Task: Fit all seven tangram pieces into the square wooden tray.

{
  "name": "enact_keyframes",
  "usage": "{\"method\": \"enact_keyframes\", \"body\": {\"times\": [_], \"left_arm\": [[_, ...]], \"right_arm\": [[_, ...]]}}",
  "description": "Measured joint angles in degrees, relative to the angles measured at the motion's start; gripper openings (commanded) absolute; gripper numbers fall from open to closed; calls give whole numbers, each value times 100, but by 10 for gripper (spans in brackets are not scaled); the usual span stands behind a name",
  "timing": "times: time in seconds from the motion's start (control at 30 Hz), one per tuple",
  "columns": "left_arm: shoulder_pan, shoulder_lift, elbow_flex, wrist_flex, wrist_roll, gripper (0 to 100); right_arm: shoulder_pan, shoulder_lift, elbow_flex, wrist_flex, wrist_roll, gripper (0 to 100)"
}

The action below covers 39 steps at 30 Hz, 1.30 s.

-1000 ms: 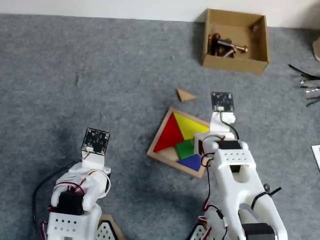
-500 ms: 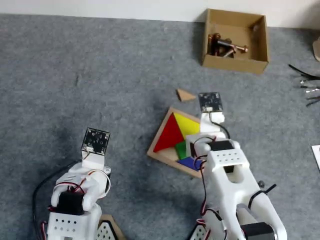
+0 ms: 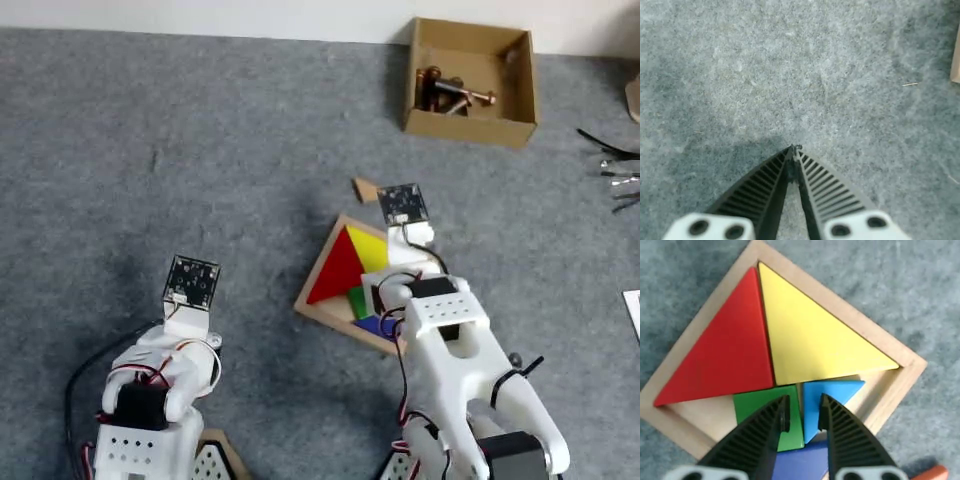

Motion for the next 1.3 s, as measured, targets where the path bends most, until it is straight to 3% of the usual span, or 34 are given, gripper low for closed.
{"method": "enact_keyframes", "body": {"times": [0.43, 0.87, 1.13, 1.3], "left_arm": [[0, 0, 0, 0, 0, 11], [0, 0, 0, 0, 0, 11], [0, 0, 0, 0, 0, 11], [0, 0, 0, 0, 0, 11]], "right_arm": [[-466, -158, 62, 0, 18, 91], [-440, -246, 62, 0, 62, 91], [-290, -1512, 105, 88, 70, 95], [-273, -2497, 105, 949, 70, 95]]}}
